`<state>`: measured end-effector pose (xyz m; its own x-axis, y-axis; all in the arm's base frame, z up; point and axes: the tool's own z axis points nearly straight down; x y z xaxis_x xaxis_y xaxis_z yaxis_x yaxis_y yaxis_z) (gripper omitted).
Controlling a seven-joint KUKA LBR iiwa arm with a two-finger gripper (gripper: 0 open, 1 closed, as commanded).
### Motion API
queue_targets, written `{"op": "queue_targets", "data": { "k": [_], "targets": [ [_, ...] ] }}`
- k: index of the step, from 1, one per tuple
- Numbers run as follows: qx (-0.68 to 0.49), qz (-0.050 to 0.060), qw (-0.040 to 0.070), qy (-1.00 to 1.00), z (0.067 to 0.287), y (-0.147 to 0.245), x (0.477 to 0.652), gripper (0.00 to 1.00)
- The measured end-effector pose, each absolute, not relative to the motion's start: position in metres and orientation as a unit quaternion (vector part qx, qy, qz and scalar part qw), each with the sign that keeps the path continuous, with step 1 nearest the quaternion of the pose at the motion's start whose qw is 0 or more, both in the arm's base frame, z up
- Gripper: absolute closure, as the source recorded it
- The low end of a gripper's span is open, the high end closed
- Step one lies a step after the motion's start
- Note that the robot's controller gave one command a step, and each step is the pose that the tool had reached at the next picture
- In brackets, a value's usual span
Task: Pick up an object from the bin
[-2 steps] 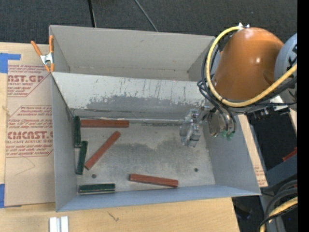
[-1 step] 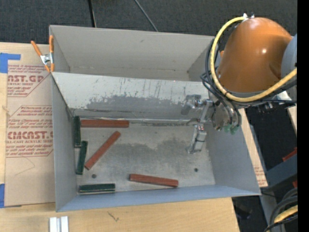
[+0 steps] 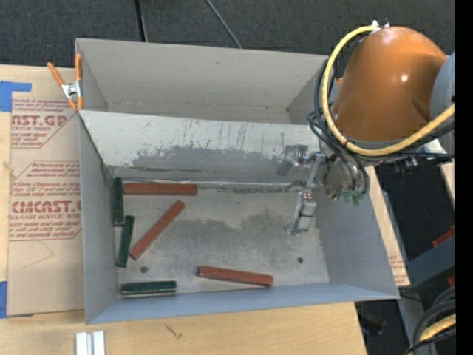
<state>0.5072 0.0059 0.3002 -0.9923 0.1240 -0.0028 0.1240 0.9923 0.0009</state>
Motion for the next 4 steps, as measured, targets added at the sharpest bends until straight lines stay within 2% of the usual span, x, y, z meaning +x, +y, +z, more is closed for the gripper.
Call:
{"op": "queue_targets", "data": {
  "k": [1, 2, 3, 4],
  "targets": [
    [0.051, 0.0, 0.004, 0.999, 0.246, 0.031, 0.506, 0.0],
    [0.007, 0.0, 0.003, 1.0, 0.186, 0.036, 0.495, 0.0],
    [-0.055, 0.0, -0.001, 0.998, 0.081, 0.03, 0.479, 1.0],
    [-0.054, 0.001, 0.004, 0.999, 0.081, 0.03, 0.482, 0.0]
  ]
}}
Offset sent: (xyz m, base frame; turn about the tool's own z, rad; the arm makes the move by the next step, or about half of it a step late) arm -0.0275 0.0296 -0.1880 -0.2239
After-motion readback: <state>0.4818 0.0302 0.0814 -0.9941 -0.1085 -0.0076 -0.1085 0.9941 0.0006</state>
